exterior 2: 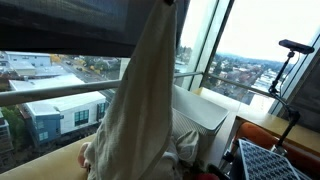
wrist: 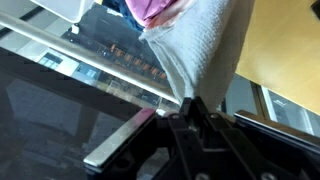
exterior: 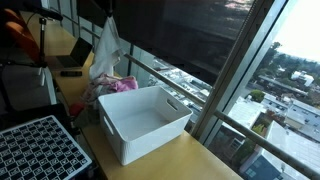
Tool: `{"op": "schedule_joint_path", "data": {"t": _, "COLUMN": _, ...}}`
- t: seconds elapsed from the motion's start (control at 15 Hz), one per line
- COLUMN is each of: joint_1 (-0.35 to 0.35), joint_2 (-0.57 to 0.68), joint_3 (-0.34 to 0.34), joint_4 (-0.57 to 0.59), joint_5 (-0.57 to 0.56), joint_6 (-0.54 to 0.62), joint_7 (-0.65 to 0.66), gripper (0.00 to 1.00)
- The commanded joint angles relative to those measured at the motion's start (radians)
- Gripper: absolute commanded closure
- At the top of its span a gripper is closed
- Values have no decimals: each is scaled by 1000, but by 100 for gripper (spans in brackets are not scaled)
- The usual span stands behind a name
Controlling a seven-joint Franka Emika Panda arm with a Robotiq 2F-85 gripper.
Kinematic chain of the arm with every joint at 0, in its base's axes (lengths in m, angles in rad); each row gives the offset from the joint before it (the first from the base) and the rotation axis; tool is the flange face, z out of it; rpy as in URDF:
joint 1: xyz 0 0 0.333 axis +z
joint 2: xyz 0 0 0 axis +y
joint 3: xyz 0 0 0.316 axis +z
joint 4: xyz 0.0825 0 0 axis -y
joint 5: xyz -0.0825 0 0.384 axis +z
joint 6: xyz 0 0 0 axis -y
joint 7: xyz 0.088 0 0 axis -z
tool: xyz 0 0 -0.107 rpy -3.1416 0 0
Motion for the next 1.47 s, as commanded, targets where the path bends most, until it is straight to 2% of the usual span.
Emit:
{"op": "schedule_joint_path", "data": {"t": 0.0, "joint_1": -96, "joint_2": -172, "joint_3": 36, "joint_4": -49, "joint_5": 13, "joint_6": -64, "joint_7": 6, "gripper": 98}}
{"op": "schedule_joint_path", "data": {"t": 0.4, "joint_1": -222, "joint_2": -308, "joint_3": 25, "joint_4": -100, "joint_5": 22, "joint_6": -90, "joint_7": 4, "gripper": 98}}
{"op": "schedule_joint_path", "data": {"t": 0.8, "joint_1": -321, "joint_2": -316, "joint_3": 4, "joint_4": -258, "joint_5": 12, "joint_6": -26, "joint_7": 19, "gripper": 98}}
{"op": "schedule_joint_path", "data": {"t": 1.4, "joint_1": -400, "joint_2": -207, "joint_3": -63, "joint_4": -548, "joint_5": 44, "joint_6": 258, "joint_7": -3, "gripper": 98}}
